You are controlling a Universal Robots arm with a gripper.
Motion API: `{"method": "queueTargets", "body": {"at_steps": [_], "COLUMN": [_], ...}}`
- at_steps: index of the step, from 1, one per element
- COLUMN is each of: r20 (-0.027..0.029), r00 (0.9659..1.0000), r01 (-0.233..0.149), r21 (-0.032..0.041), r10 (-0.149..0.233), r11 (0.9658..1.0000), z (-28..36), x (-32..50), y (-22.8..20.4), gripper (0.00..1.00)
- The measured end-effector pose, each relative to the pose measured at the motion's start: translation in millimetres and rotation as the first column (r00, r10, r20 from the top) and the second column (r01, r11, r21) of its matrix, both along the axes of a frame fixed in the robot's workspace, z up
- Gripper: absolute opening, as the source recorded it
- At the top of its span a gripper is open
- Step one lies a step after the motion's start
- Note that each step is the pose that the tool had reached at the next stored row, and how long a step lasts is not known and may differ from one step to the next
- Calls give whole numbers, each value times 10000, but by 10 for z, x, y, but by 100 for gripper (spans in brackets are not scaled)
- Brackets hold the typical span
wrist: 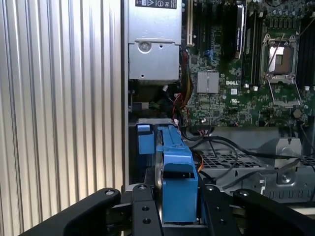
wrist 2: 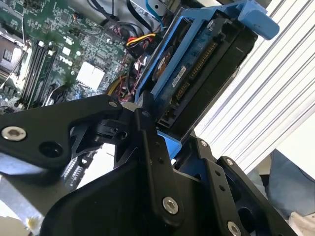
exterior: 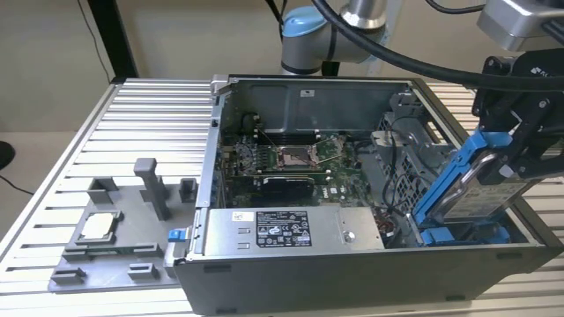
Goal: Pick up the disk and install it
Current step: 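Insert the disk into the insertion slot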
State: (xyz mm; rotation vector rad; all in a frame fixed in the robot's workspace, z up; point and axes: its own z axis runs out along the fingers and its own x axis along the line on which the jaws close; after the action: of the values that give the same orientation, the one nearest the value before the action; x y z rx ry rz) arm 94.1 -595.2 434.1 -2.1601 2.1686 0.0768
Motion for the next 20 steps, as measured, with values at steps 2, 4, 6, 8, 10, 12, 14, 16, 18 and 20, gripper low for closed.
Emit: {"method": "queueTargets", "body": {"at_steps": [2,4,6,8,10,12,14,16,18,20], "r20": [1,2,3,5,6,7,8,9,10,10], "r00": [10000,10000,10000,10000,10000,10000,10000,10000,10000,10000], "r01": [0,0,0,0,1,1,1,1,1,1], "r21": [8,15,23,35,43,49,56,59,60,60], "r10": [0,0,0,0,-1,-1,-1,-1,-1,-1], "r11": [10000,10000,10000,10000,10000,10000,10000,10000,10000,10000], "z": [-21,-41,-61,-84,-105,-127,-149,-169,-184,-185], "x": [1,2,2,3,3,4,4,4,4,4], "y": [0,0,0,0,0,0,0,0,0,0], "gripper": [0,0,0,0,0,0,0,0,0,0]}}
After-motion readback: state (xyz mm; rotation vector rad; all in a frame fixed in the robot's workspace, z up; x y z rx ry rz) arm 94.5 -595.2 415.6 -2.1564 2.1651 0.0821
